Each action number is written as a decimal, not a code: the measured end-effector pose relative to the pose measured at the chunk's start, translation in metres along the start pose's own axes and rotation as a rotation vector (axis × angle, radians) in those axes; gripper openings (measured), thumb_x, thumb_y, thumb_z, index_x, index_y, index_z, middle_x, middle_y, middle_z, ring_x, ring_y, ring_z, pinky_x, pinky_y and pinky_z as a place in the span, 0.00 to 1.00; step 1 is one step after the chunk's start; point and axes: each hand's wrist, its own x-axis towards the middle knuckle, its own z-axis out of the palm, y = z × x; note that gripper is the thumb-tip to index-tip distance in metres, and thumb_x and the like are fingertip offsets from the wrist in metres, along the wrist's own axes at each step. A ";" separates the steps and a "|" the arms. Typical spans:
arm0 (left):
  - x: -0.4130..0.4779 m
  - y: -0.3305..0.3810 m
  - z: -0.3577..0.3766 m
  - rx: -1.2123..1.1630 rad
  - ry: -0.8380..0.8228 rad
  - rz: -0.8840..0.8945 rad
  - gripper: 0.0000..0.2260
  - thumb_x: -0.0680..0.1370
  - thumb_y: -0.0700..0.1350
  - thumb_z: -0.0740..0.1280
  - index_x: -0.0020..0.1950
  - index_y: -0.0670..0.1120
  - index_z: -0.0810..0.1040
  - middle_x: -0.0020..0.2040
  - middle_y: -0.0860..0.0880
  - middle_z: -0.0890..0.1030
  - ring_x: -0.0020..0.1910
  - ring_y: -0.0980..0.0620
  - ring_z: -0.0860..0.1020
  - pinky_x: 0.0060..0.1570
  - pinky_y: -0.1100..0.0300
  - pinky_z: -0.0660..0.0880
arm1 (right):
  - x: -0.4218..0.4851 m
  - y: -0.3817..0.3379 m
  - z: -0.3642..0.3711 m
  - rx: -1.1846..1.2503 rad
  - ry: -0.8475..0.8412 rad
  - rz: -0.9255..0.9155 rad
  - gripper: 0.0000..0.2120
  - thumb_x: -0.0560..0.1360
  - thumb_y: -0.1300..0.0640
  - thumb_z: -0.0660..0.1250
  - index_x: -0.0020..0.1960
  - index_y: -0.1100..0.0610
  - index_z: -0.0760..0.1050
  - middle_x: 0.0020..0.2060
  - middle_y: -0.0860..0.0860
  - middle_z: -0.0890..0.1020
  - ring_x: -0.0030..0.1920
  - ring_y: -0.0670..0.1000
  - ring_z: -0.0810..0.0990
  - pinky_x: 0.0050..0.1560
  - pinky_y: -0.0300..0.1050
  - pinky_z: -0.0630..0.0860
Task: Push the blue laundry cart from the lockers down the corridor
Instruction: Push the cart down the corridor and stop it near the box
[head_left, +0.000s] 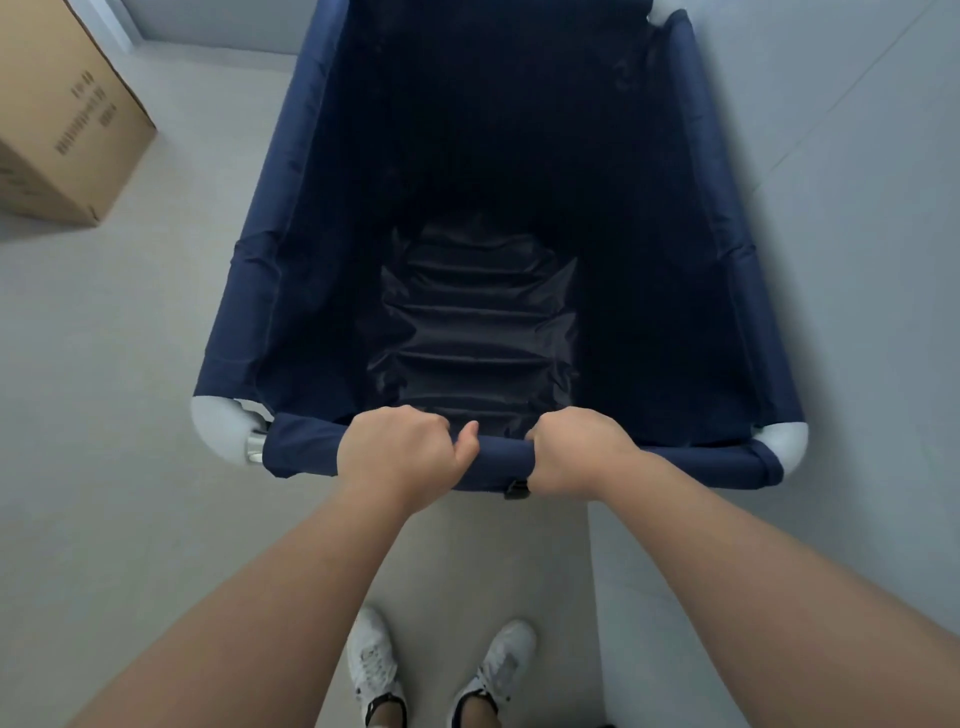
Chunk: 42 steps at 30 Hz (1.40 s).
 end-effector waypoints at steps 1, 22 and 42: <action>0.001 0.003 0.000 0.001 -0.003 0.000 0.26 0.76 0.63 0.46 0.26 0.50 0.66 0.21 0.54 0.57 0.25 0.47 0.65 0.27 0.57 0.50 | -0.002 0.003 0.000 -0.001 0.005 0.008 0.03 0.68 0.56 0.66 0.39 0.47 0.74 0.31 0.47 0.76 0.31 0.49 0.73 0.29 0.42 0.67; 0.019 0.016 0.003 -0.024 0.016 0.019 0.27 0.76 0.64 0.43 0.28 0.50 0.67 0.22 0.53 0.61 0.27 0.48 0.68 0.30 0.56 0.59 | -0.009 0.052 -0.013 -0.097 -0.078 0.031 0.05 0.71 0.61 0.64 0.40 0.52 0.72 0.32 0.49 0.73 0.31 0.50 0.71 0.31 0.44 0.69; 0.010 0.049 0.004 -0.012 -0.039 -0.008 0.27 0.77 0.63 0.42 0.30 0.51 0.71 0.24 0.51 0.68 0.27 0.48 0.71 0.29 0.56 0.62 | -0.027 0.077 0.002 -0.090 0.006 0.009 0.09 0.72 0.60 0.65 0.50 0.52 0.79 0.32 0.47 0.74 0.32 0.49 0.71 0.35 0.46 0.72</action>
